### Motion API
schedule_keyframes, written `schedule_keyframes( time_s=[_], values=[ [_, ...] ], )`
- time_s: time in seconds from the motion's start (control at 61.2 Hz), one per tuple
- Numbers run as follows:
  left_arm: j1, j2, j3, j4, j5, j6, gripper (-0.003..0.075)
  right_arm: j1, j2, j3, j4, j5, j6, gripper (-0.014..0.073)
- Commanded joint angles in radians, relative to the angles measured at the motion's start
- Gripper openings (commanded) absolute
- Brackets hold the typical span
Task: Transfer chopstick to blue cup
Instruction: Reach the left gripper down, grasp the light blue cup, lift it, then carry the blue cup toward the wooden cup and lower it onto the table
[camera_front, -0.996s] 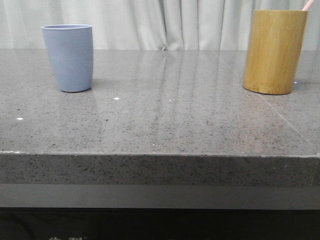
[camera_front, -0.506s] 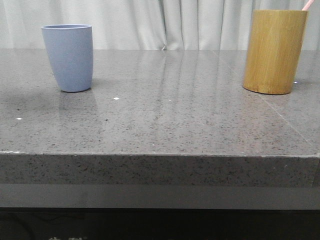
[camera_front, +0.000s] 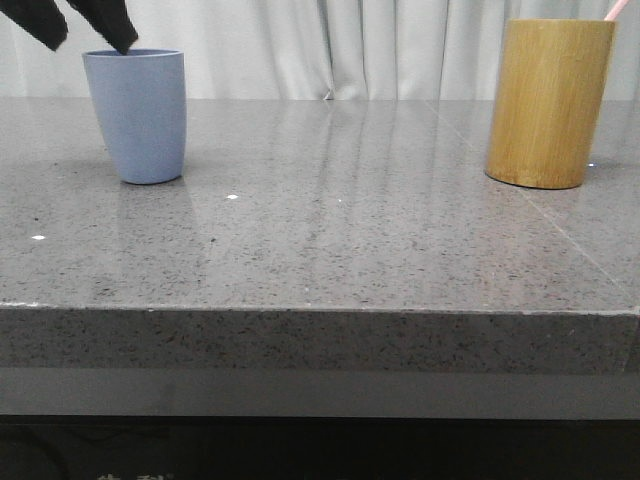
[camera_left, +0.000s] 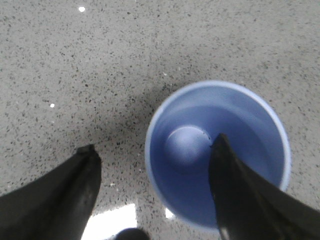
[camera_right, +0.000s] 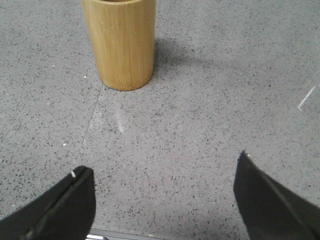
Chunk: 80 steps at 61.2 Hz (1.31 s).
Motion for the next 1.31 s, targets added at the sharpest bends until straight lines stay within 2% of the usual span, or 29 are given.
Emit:
schedule_keyframes(
  time_s=[0.0,0.408,0.555,0.8,1.061,1.29],
  values=[
    [-0.007,-0.005,-0.072,-0.003,-0.015,-0.027,0.0429,-0.004,0.007,-0.026,0.006,-0.061,-0.011,0.0582],
    [-0.007,0.056,-0.115,-0.003,0.012,-0.027,0.0072,-0.004,0.007,-0.026,0.006,-0.061,-0.011,0.0582],
    [-0.007,0.056,-0.115,-0.015,0.011,-0.027,-0.0011,-0.004,0.007,-0.026,0.006,-0.062,-0.011,0.0582],
    [-0.085,0.056,-0.158,-0.022,0.009,-0.027,-0.0019,-0.004,0.007,-0.026,0.007,-0.065,-0.011,0.0582],
    [-0.240,0.069,-0.270,-0.022,-0.019,-0.027,-0.0019,-0.004,0.007,-0.026,0.007,-0.065,-0.011,0.0582],
    [-0.310,0.169,-0.410,-0.022,0.032,-0.044,-0.0019,-0.004,0.007,-0.026,0.008,-0.065,-0.011,0.0582]
  ],
)
